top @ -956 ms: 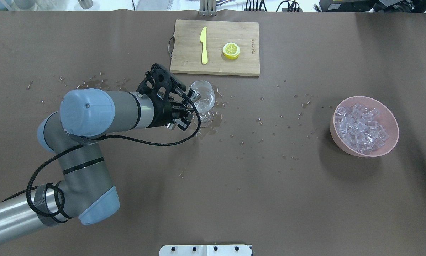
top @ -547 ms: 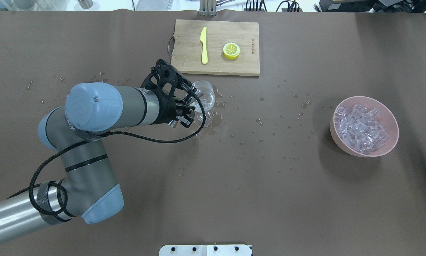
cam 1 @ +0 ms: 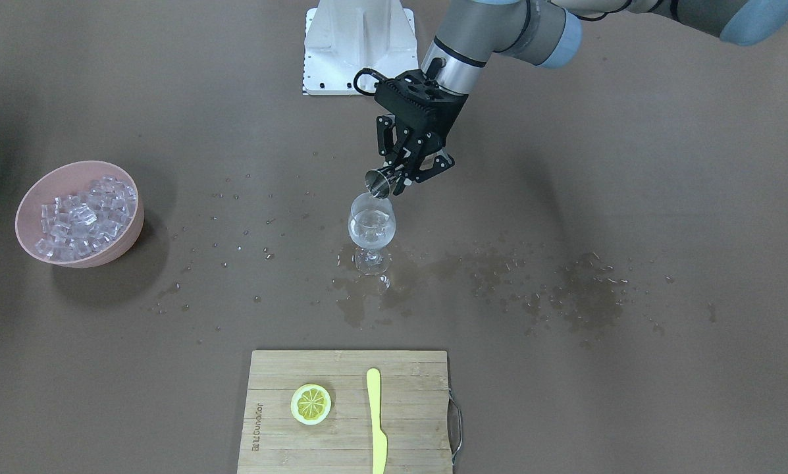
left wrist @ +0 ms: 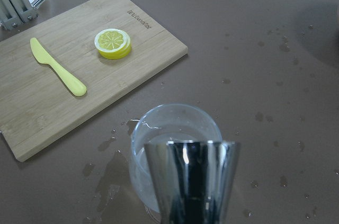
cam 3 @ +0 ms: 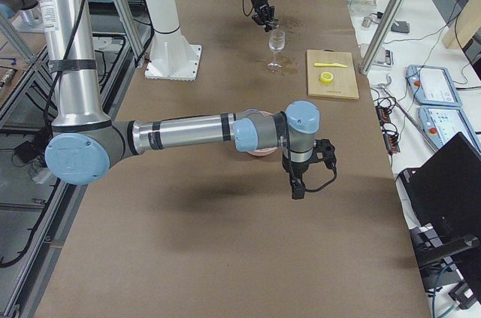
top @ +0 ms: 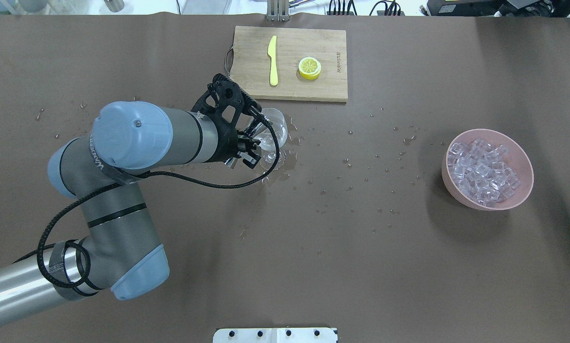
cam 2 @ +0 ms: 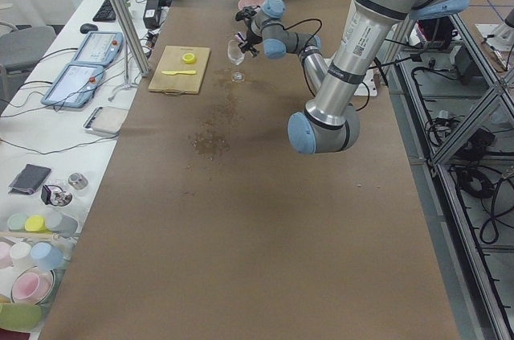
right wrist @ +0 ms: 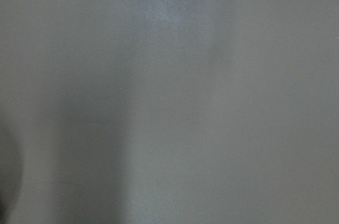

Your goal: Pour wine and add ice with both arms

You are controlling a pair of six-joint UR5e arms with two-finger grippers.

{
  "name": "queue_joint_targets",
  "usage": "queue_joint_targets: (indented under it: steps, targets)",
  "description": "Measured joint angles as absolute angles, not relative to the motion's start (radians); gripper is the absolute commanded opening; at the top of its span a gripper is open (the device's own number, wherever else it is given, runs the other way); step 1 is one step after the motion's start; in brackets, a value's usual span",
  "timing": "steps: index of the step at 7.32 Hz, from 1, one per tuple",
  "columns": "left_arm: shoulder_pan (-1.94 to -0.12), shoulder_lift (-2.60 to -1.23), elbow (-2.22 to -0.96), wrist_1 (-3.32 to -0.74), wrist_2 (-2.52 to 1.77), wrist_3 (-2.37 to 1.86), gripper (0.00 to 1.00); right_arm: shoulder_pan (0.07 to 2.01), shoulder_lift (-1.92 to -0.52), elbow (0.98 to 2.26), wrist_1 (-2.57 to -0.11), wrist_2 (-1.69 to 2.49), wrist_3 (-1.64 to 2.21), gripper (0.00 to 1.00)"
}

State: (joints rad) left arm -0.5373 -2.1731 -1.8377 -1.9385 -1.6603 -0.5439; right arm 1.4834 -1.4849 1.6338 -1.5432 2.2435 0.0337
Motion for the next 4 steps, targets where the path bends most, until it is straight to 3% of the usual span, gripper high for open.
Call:
queue_joint_targets:
  steps: [4]
  targets:
    - [-0.55, -2.223, -1.84, -1.803, -1.659, -0.509, 0.0, 1.483, -1.485, 1.634, -1.543, 2.244, 0.034, 1.0]
